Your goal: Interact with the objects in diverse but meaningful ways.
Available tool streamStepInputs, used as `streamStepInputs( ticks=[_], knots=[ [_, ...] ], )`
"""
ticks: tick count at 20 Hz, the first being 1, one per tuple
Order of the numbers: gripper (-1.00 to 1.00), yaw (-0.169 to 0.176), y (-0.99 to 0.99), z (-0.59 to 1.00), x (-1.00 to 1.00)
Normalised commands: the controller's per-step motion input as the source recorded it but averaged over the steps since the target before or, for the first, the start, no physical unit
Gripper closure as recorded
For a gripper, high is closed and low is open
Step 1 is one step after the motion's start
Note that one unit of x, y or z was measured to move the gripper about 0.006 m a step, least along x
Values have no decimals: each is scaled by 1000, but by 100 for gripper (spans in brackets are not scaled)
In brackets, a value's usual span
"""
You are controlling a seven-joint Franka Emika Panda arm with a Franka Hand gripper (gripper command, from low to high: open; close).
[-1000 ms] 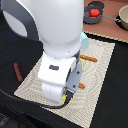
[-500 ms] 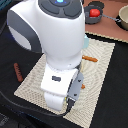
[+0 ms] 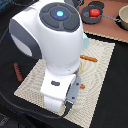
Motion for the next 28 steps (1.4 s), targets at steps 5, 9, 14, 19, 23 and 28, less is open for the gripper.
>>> streamStepInputs(
  ticks=[5,9,14,19,23,28],
  knots=[
    [-100,2,-215,-177,6],
    [100,0,-165,-111,85],
    [100,3,-103,-65,185],
    [100,1,-97,-59,217],
    [100,0,-76,-86,224],
    [100,2,-56,-104,265]
  ],
)
